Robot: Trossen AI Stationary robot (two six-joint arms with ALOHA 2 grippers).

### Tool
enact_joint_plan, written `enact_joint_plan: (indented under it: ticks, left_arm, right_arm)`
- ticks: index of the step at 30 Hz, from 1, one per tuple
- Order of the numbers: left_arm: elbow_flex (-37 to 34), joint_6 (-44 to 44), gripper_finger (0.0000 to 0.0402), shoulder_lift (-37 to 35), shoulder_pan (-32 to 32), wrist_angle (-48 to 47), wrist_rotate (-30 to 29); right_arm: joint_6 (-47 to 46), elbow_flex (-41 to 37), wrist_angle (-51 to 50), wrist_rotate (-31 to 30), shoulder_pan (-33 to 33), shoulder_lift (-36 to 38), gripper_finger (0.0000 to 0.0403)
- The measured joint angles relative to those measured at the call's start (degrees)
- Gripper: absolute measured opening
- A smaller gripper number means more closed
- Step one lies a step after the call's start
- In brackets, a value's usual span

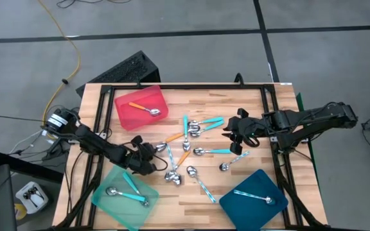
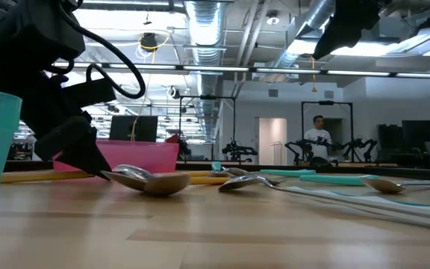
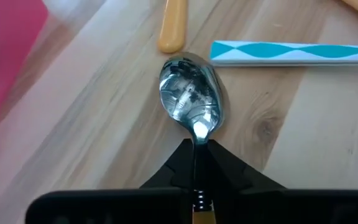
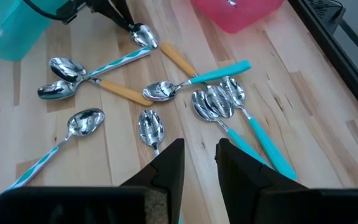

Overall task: Sort silverware by color (type)
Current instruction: Put the yellow spoon into the pink bin

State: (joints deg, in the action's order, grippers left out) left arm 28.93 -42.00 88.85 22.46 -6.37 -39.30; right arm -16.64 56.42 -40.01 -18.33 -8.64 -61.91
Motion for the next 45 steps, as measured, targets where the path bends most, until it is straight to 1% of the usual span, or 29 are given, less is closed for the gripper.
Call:
enact_joint_plan:
  ticks: [5,9,14,20,28,34,40,45]
  left_arm:
    - [-0.1,1.0,0.0001,-3.1,0.0,0.5,-0.6]
    - [0.0,3.7,0.0003,-6.8,0.0,0.6,-1.7]
    - [0.0,8.3,0.0003,-13.9,0.0,0.5,-3.5]
    - [0.0,12.6,0.0002,-24.1,0.0,-1.0,-6.5]
    - [0.1,19.2,0.0001,-37.0,0.0,-2.4,-11.8]
    - [0.1,25.1,0.0000,-45.4,0.0,-3.6,-15.4]
    - [0.1,29.5,0.0000,-53.3,0.0,-3.6,-16.1]
    - [0.2,31.9,0.0000,-57.6,0.0,-3.7,-17.0]
  right_arm:
    - [0.0,0.0,0.3,0.0,0.0,0.0,0.0116]
    - [0.0,0.0,0.3,-0.1,0.0,0.0,0.0116]
    - [0.2,0.0,0.2,-0.2,0.0,0.0,0.0116]
    - [0.2,0.0,0.3,-0.3,0.0,-0.1,0.0116]
    - [0.6,0.1,0.6,-0.3,0.0,-3.5,0.0116]
    - [4.3,0.1,4.8,-0.1,0.0,-5.8,0.0116]
    - [5.1,0.1,8.0,-0.1,0.1,-5.9,0.0116]
    - [6.2,0.1,10.4,-0.2,0.2,-5.9,0.0116]
